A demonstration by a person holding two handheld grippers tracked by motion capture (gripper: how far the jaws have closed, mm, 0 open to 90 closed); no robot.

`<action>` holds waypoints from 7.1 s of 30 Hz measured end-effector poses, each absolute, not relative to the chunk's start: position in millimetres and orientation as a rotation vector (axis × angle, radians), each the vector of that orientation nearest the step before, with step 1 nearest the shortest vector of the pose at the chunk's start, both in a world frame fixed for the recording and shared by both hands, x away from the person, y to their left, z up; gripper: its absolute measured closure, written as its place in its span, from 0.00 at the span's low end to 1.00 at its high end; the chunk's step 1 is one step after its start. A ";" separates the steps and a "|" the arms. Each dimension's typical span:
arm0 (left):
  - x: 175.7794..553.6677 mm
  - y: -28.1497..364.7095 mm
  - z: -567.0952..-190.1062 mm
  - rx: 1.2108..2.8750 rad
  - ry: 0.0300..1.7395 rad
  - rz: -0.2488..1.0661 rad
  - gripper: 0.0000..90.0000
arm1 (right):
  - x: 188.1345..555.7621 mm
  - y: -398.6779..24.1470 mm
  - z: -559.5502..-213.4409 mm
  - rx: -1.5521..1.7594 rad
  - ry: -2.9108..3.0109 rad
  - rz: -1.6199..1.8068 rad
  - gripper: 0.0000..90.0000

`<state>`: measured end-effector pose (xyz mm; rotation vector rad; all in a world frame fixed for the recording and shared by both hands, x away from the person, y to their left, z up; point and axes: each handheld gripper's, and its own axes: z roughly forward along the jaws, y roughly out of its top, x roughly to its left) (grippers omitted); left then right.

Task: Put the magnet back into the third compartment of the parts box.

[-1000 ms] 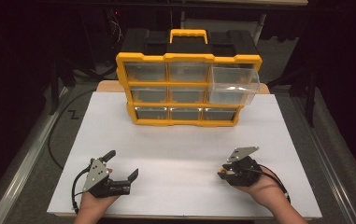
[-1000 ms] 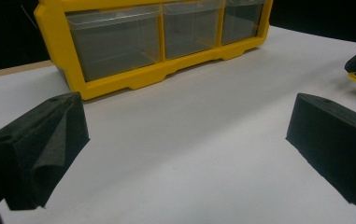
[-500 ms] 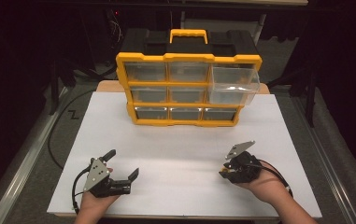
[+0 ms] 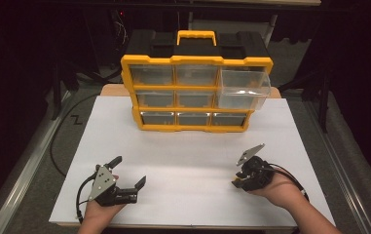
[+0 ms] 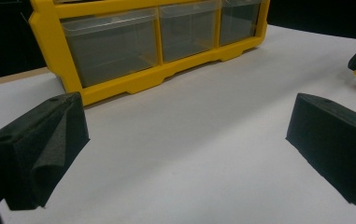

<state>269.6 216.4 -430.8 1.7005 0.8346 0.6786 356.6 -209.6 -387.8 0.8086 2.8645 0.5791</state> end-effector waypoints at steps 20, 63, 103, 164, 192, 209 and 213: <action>269.8 215.8 -431.1 1.709 0.836 0.674 0.00 | 361.9 -207.0 -373.8 0.734 2.925 0.524 0.72; 268.4 215.0 -430.3 1.702 0.841 0.669 0.00 | 373.9 -209.1 -314.9 0.682 2.949 0.458 0.72; 268.6 213.7 -430.8 1.718 0.827 0.671 0.00 | 383.3 -200.0 -253.4 0.612 2.949 0.477 0.72; 267.9 214.3 -430.5 1.716 0.814 0.661 0.00 | 399.5 -180.5 -157.3 0.550 2.909 0.482 0.72; 268.0 214.8 -429.8 1.711 0.807 0.655 0.00 | 413.2 -172.2 -122.3 0.560 2.873 0.464 0.72; 267.7 216.1 -429.2 1.712 0.803 0.656 0.00 | 427.1 -167.3 -107.7 0.581 2.851 0.452 0.72; 267.7 215.9 -429.2 1.716 0.800 0.654 0.00 | 429.6 -165.8 -106.0 0.578 2.849 0.453 0.72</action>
